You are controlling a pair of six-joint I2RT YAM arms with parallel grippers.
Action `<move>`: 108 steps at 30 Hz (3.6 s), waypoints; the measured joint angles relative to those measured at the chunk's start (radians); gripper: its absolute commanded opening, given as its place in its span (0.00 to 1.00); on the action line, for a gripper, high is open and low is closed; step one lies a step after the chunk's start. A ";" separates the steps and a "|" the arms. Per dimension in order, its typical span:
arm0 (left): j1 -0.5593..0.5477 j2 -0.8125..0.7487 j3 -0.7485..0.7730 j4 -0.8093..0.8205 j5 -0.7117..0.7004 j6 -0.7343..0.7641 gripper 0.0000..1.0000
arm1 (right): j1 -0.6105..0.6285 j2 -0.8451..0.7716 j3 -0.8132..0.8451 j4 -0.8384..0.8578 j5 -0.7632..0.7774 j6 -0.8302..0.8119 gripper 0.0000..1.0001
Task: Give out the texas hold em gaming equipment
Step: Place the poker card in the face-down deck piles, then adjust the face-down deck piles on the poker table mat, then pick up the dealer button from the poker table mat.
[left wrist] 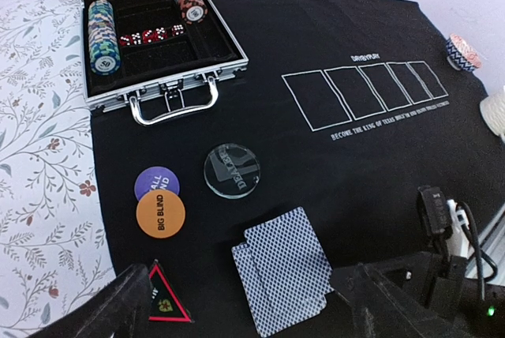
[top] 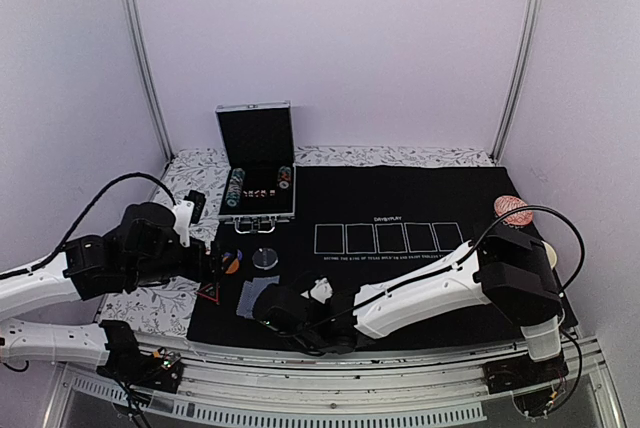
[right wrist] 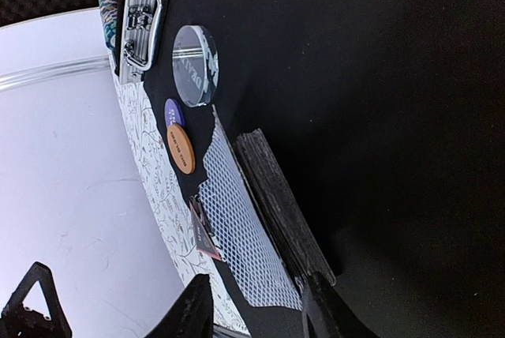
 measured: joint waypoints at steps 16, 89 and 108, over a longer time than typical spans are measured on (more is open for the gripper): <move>0.033 0.053 -0.156 0.117 0.140 -0.104 0.80 | -0.038 -0.132 -0.113 -0.127 -0.006 -0.248 0.48; 0.181 0.341 -0.301 0.457 0.432 -0.131 0.54 | -0.190 0.077 0.222 -0.274 -0.366 -1.023 0.32; 0.246 0.609 0.219 0.167 0.304 0.123 0.98 | -0.360 -0.466 -0.091 -0.285 -0.353 -1.335 0.99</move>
